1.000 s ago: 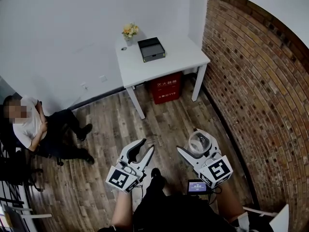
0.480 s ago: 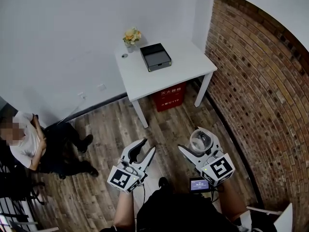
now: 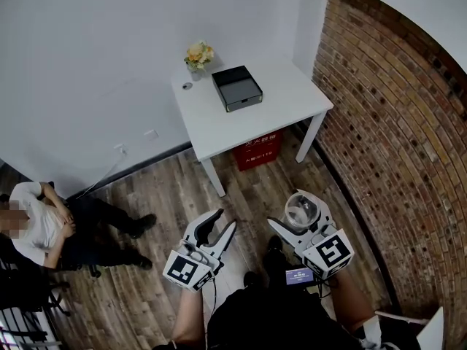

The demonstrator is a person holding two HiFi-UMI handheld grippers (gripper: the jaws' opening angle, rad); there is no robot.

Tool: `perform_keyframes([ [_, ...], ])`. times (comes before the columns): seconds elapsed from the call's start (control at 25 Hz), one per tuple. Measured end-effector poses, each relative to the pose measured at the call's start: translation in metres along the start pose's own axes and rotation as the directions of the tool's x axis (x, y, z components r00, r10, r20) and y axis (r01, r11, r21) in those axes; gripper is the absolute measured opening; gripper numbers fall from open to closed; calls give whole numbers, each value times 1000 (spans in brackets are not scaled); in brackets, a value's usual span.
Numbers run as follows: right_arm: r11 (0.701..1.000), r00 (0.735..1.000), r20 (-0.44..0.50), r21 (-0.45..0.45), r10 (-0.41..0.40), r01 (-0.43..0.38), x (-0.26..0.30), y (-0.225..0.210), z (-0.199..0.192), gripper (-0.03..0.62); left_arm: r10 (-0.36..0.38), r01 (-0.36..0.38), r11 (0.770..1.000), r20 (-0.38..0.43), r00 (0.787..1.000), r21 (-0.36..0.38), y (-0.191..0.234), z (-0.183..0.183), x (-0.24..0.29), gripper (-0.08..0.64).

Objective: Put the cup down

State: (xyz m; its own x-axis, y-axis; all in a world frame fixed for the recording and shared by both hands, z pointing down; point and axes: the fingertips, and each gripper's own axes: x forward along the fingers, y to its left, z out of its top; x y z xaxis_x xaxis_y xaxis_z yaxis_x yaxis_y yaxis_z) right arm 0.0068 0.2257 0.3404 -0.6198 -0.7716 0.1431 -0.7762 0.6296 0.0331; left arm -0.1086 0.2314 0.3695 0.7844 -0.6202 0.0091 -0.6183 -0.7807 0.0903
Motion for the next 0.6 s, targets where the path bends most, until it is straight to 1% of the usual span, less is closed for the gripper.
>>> perform_keyframes([
  [0.12,1000,1000,9,2,1,-1,14,-17,-2,364,13,-13,1000,1,1000,1,13,-2,13,143],
  [0.24,1000,999,31,8,20,-20,33,-38,-1,364,27,-27,1000,-4,1000,8,30,-4,32,143],
  [0.6,998,997,61,18,53,-54,104,-129,4,364,70,-70,997,-9,998,38,96,5,117,143],
])
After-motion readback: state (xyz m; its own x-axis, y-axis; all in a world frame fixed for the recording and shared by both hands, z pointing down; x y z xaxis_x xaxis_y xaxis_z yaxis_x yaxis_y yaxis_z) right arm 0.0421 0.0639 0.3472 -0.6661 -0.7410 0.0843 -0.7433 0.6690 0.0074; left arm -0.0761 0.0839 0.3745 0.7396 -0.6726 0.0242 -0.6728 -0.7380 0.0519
